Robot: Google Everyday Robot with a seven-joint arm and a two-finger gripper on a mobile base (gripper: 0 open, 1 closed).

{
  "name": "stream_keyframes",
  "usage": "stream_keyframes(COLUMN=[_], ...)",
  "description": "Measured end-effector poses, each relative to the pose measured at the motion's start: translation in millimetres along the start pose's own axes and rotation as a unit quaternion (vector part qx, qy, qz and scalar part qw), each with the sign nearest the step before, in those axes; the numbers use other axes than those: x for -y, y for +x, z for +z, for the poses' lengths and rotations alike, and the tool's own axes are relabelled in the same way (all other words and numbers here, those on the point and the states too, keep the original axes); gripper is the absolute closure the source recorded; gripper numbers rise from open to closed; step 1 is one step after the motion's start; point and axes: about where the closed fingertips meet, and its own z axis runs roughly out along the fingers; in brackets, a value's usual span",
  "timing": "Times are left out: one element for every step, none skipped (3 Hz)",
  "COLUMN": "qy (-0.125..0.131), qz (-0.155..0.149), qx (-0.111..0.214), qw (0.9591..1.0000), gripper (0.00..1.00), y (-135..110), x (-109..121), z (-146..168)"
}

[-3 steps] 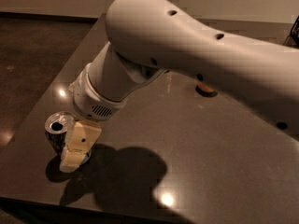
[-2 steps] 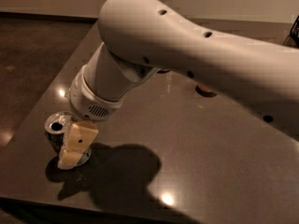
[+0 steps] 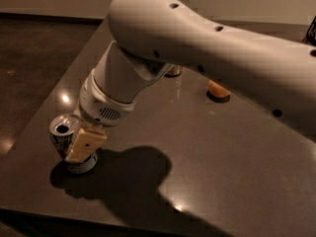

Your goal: Knock 7up can over

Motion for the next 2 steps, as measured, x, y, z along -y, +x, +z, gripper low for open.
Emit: stream_keyframes(qy=[-0.011, -0.007], qz=[0.009, 0.035], qx=[0.001, -0.013], qw=[0.9999, 0.9993], gripper=[0.74, 0.97], y=[4, 18], x=[-3, 6], z=[-13, -41])
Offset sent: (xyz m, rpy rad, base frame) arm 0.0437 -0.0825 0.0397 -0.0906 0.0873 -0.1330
